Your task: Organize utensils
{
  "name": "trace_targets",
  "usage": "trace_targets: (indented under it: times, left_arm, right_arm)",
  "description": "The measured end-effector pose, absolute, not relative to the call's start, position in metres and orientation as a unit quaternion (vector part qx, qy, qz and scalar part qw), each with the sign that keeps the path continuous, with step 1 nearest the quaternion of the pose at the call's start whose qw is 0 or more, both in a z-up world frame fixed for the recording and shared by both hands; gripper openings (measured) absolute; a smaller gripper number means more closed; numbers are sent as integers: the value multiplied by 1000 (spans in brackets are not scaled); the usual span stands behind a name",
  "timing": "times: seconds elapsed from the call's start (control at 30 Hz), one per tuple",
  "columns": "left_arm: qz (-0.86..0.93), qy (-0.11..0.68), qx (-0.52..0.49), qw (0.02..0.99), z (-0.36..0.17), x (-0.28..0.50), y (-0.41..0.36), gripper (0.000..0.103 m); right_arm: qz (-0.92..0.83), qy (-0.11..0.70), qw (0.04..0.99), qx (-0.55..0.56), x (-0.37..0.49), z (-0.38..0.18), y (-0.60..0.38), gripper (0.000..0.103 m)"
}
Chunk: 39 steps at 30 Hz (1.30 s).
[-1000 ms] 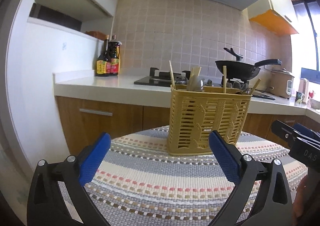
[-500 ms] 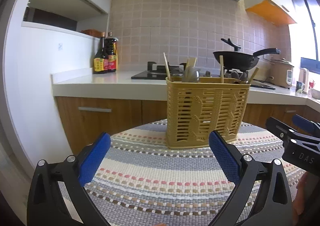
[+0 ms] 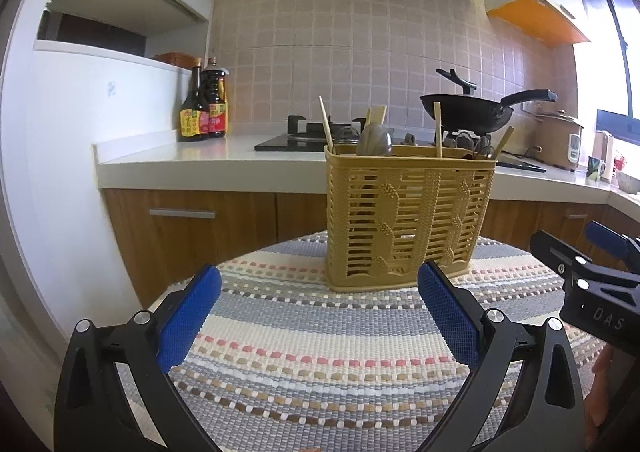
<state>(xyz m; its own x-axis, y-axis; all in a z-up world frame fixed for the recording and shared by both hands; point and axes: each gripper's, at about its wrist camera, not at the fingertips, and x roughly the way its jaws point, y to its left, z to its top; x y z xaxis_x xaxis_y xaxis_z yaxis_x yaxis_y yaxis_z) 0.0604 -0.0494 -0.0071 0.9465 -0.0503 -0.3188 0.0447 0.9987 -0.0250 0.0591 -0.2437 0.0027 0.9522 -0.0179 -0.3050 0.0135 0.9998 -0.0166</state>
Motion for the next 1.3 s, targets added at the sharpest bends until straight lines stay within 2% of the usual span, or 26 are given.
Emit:
trace_targets:
  times: [1.3]
  left_arm:
    - [-22, 160, 0, 987, -7, 59, -49, 95]
  right_arm:
    - [-9, 174, 985, 0, 65, -1, -243, 95]
